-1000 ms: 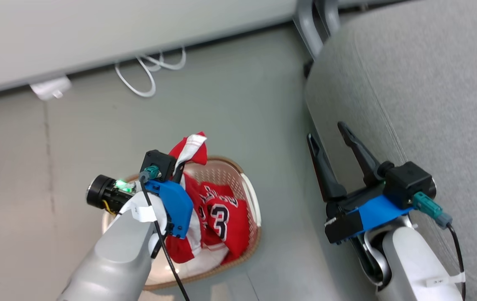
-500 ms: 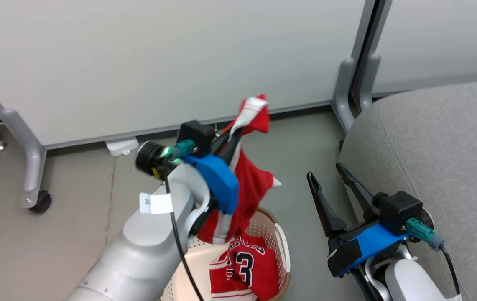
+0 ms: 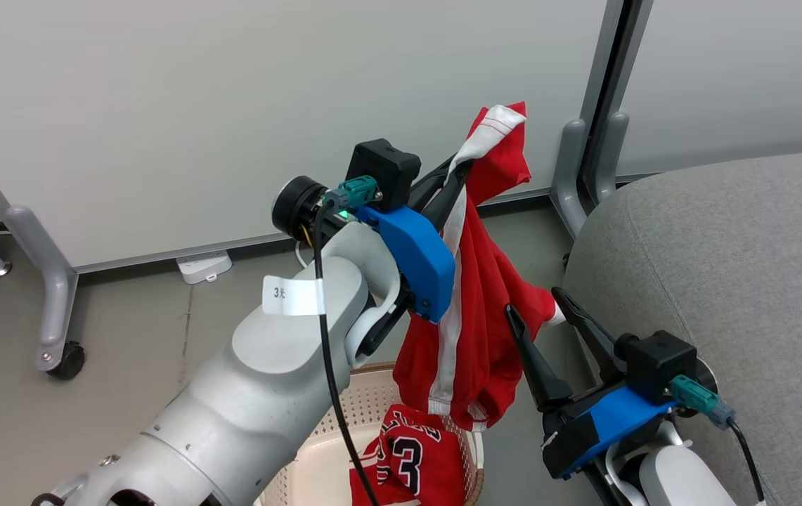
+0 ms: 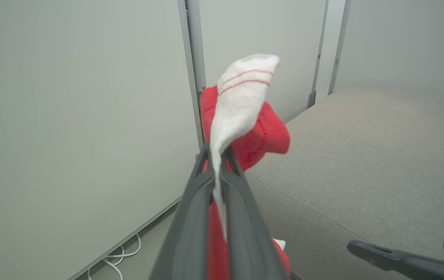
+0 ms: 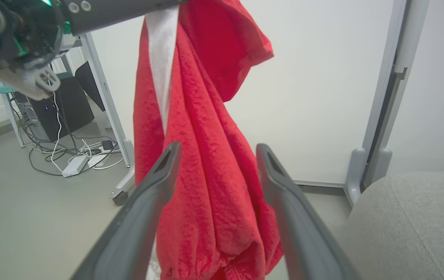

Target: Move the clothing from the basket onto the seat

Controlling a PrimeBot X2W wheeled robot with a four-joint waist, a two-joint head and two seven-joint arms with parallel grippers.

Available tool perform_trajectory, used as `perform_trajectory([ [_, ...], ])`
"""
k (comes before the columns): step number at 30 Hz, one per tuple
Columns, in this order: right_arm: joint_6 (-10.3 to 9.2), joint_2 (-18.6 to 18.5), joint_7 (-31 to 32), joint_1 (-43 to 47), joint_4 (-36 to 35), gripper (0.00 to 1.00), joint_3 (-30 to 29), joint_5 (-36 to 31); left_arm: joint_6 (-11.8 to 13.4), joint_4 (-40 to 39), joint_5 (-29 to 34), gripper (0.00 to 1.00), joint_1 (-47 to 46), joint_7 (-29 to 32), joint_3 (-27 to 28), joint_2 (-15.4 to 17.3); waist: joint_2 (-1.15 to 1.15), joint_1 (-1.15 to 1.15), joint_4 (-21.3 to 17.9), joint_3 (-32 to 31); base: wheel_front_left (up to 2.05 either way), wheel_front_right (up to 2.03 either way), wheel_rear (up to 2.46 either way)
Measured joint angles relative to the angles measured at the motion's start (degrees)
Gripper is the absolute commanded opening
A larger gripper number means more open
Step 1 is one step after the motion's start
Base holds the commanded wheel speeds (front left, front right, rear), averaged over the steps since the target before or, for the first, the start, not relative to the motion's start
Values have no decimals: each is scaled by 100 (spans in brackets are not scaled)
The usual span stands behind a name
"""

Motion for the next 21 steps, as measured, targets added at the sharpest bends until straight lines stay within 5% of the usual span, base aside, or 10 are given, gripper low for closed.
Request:
perform_trajectory([
  [12,0,0,25,-179,87,100,199,118,109,35,-481,0,-82,-27,-538,1,0,1,-105,120,0,0,0],
  [21,0,0,-63,-1086,911,100,535,393,174,-36,-740,0,-183,-55,-909,-2,0,1,-103,233,0,0,0],
])
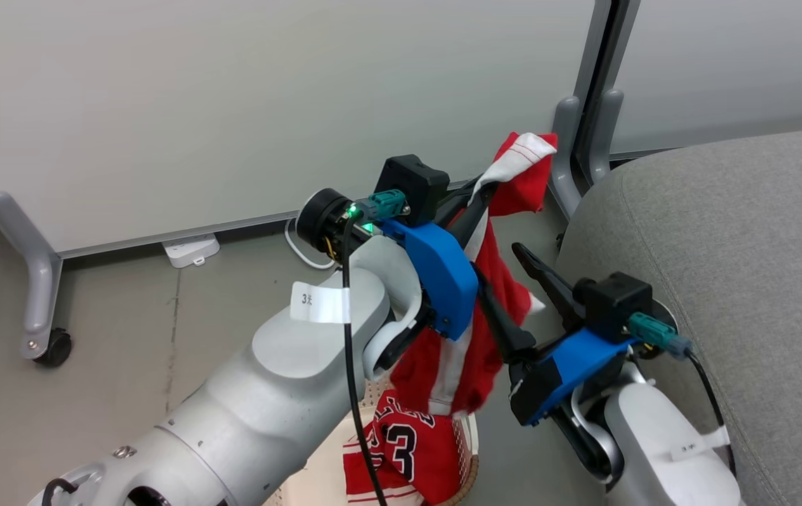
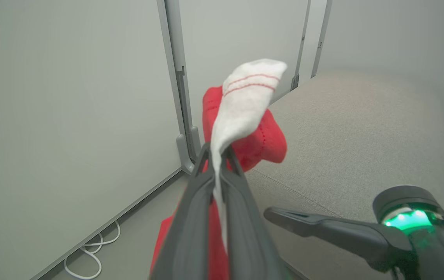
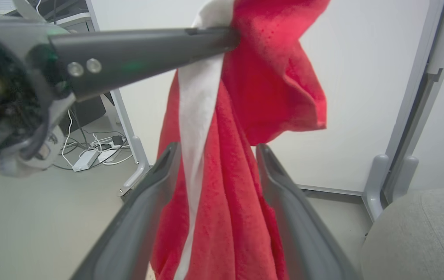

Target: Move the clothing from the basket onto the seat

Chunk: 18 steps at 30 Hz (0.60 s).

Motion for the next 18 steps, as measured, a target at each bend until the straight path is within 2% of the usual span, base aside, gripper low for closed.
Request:
perform_trajectory([
  [6,0,0,-67,-550,648,100,203,34,27,-83,-172,0,-50,-9,-225,1,0,0,29,46,0,0,0],
  [16,0,0,-105,-1192,2237,100,936,449,37,-238,-554,0,-127,-109,-577,1,0,0,15,46,0,0,0],
  [17,0,0,-108,-1211,2327,89,995,512,47,-247,-577,0,-131,-127,-604,2,0,0,17,36,0,0,0],
  [18,0,0,-124,-1239,2413,42,1047,566,54,-254,-611,0,-133,-146,-641,2,0,0,21,27,0,0,0],
])
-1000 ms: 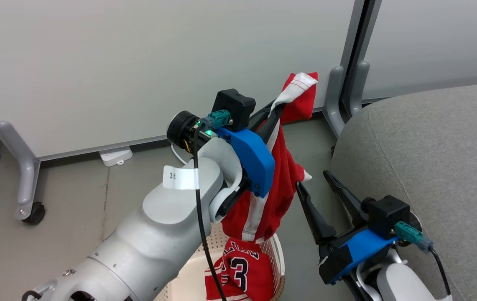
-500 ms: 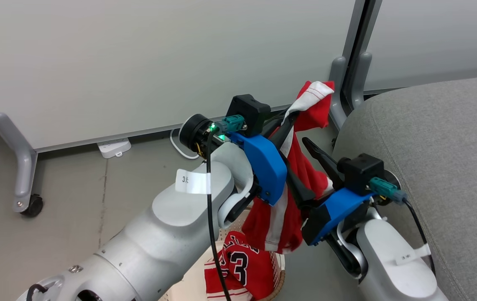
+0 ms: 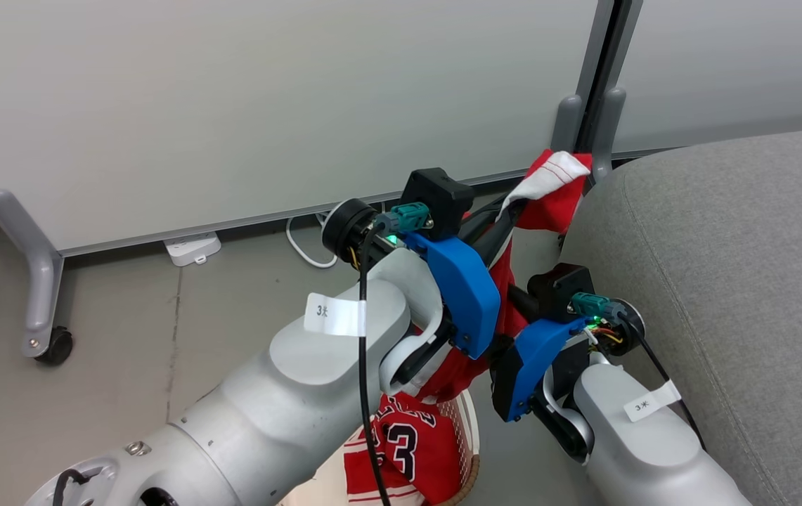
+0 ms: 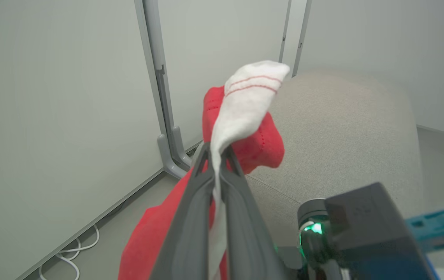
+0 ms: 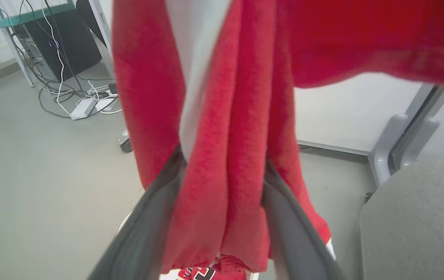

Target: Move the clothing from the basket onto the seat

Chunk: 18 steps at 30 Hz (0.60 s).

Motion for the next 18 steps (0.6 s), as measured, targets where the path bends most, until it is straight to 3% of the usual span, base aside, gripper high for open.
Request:
perform_trajectory([
  [1,0,0,-31,-32,71,5,44,44,0,-2,-14,0,-1,-4,-29,-1,0,0,3,-10,0,0,0],
  [2,0,0,-68,-62,137,0,90,98,1,-1,-45,0,-1,-10,-49,-1,0,0,5,-22,0,0,0],
  [18,0,0,-430,-250,709,0,558,565,27,109,-305,0,-3,-80,-276,0,0,0,1,-166,0,0,0],
])
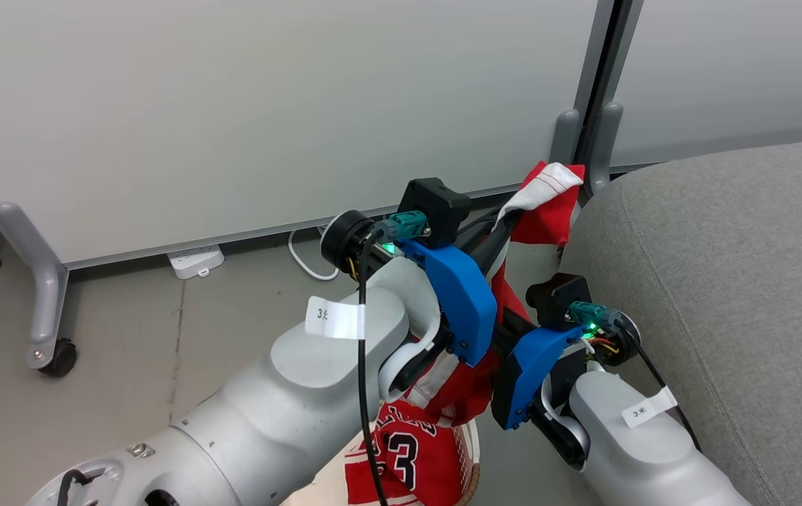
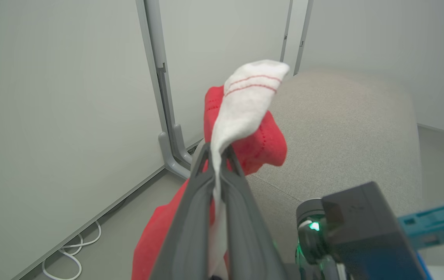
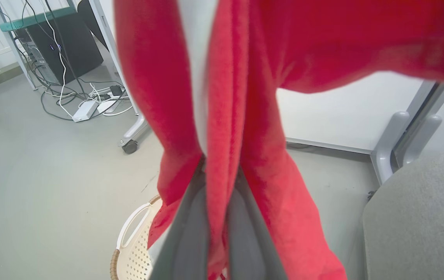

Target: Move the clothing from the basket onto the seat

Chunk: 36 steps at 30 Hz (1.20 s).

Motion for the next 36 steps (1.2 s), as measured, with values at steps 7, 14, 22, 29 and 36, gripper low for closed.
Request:
perform_trajectory([
  [7,0,0,-73,-53,107,0,110,108,8,64,-90,0,-1,-34,-53,-1,0,0,-25,-14,0,0,0],
  [14,0,0,-153,-128,185,0,153,147,73,177,-100,100,7,-287,-82,-1,0,0,-33,22,0,0,0],
  [22,0,-1,-248,-152,179,0,43,135,114,353,80,100,534,-689,199,56,0,0,-17,101,0,0,0],
  [29,0,-1,-277,-153,123,0,-315,-54,124,-535,1341,100,1549,-704,1357,565,0,0,17,190,0,0,0],
  [36,0,-2,-292,-114,-66,0,-675,-337,-15,-1588,2611,100,2798,-706,2669,940,0,0,58,267,0,0,0],
])
